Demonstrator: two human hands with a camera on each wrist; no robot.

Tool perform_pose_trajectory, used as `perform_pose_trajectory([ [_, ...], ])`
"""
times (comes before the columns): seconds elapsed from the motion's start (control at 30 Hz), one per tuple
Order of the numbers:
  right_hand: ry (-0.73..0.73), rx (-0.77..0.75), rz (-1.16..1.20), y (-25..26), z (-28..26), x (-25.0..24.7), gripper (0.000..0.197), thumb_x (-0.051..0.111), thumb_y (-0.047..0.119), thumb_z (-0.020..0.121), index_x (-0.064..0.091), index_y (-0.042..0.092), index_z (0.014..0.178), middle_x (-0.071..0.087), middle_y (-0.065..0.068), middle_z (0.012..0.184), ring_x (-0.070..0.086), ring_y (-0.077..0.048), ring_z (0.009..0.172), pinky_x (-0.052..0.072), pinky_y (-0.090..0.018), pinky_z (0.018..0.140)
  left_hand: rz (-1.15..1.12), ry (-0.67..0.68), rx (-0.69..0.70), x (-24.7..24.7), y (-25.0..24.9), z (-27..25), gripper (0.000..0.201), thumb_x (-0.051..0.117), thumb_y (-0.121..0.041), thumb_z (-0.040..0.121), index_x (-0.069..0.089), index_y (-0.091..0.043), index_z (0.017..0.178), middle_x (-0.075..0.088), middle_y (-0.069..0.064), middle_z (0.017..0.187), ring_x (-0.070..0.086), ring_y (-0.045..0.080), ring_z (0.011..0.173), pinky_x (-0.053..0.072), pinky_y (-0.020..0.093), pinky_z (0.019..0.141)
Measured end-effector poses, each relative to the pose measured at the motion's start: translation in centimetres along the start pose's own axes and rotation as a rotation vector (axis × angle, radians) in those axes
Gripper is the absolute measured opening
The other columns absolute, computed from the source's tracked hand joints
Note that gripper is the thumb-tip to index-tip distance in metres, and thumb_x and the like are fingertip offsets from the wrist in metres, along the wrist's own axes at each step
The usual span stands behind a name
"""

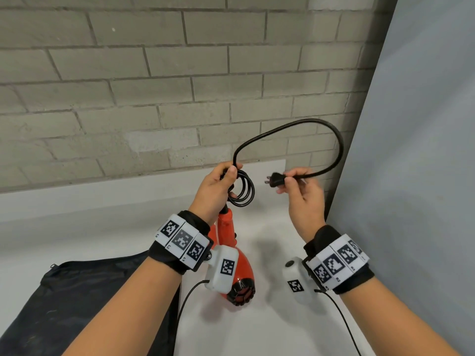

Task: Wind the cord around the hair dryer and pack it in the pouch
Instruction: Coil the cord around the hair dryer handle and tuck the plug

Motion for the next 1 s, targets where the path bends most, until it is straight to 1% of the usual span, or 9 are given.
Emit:
perform_pose_trajectory([
  [0.2,0.246,-0.017,0.100,2.0,-1.4,3.6,0.025,0.056,0.000,0.075,0.063,0.024,0.076,0.069,0.013,0.076,0.063,0.001,0.078,0.050,-0.013,0.074,-0.136,0.042,-0.095,0.5,0.6,0.1,0.026,0.036,-0.027,0.096,0.060,-0.018,0.096,0.063,-0.001,0.088,0.059,0.011,0.075,0.049,0.018,0.067],
  [0.3,0.214,-0.097,-0.080,1.5,-1.6,4.0,0.021,0.058,0.004,0.076,0.059,0.025,0.077,0.059,0.011,0.080,0.058,0.005,0.078,0.047,-0.010,0.073,-0.177,0.087,-0.110,0.8,0.4,-0.2,0.031,0.034,-0.028,0.096,0.062,-0.019,0.088,0.066,-0.002,0.082,0.062,0.008,0.076,0.048,0.022,0.079],
  [0.43,0.215,-0.228,-0.367,1.5,-2.1,4.8,0.005,0.062,0.003,0.079,0.064,0.003,0.084,0.042,0.017,0.080,0.051,0.014,0.077,0.042,-0.003,0.071,-0.170,0.117,-0.118,1.1,0.4,-0.3,0.032,0.033,-0.028,0.097,0.062,-0.020,0.089,0.063,0.003,0.089,0.058,0.017,0.088,0.044,0.033,0.091],
  [0.57,0.149,-0.181,-0.481,1.0,-1.9,4.7,0.023,0.062,-0.002,0.079,0.051,0.004,0.098,0.037,0.001,0.095,0.045,0.011,0.084,0.036,0.001,0.073,-0.128,0.168,-0.097,1.8,0.2,-0.6,0.028,0.034,-0.025,0.097,0.061,-0.020,0.091,0.062,0.001,0.089,0.060,0.006,0.078,0.048,0.018,0.075],
  [0.63,0.114,-0.091,-0.463,0.2,-1.5,4.5,0.033,0.059,-0.002,0.078,0.040,0.016,0.099,0.041,-0.003,0.103,0.048,-0.005,0.087,0.041,-0.009,0.074,-0.090,0.178,-0.078,2.0,0.0,-0.7,0.026,0.034,-0.023,0.097,0.060,-0.019,0.093,0.062,-0.003,0.088,0.060,-0.006,0.070,0.048,0.009,0.069],
  [0.7,0.156,0.005,-0.416,-0.5,-1.1,4.8,0.034,0.053,-0.002,0.078,0.038,0.022,0.098,0.052,-0.005,0.107,0.054,-0.017,0.093,0.047,-0.020,0.076,-0.079,0.185,-0.059,2.1,-0.1,-0.7,0.025,0.036,-0.022,0.096,0.061,-0.019,0.093,0.063,-0.004,0.091,0.061,-0.004,0.078,0.047,0.010,0.075],
  [0.77,0.222,0.053,-0.384,-0.8,-0.8,5.2,0.031,0.048,-0.004,0.082,0.041,0.017,0.104,0.060,-0.005,0.099,0.059,-0.008,0.088,0.048,-0.016,0.075,-0.070,0.190,-0.049,2.1,-0.1,-0.6,0.025,0.037,-0.021,0.096,0.061,-0.020,0.093,0.064,0.000,0.091,0.060,0.004,0.081,0.046,0.017,0.078],
  [0.87,0.362,0.066,-0.291,-0.7,-1.0,5.6,0.025,0.042,0.001,0.090,0.038,0.014,0.111,0.058,0.008,0.073,0.058,0.007,0.065,0.047,-0.008,0.066,-0.113,0.178,-0.064,1.8,-0.1,-0.5,0.025,0.036,-0.020,0.096,0.061,-0.017,0.092,0.058,0.004,0.082,0.052,0.001,0.052,0.044,0.012,0.058],
  [1.0,0.569,-0.006,-0.550,-2.4,-2.0,3.8,0.022,0.040,0.031,0.090,0.045,0.016,0.106,0.055,0.000,0.068,0.051,-0.013,0.061,0.041,-0.026,0.063,-0.264,0.101,-0.111,0.5,-0.3,0.0,0.026,0.036,-0.021,0.096,0.060,-0.014,0.091,0.059,0.000,0.080,0.042,0.002,0.040,0.041,0.021,0.058],
])
Point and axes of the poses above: each hand's wrist, its own z-axis towards the middle knuckle, its own x-axis out of the palm, y = z × x, the point moved 5 cm from there along z, towards the middle knuckle
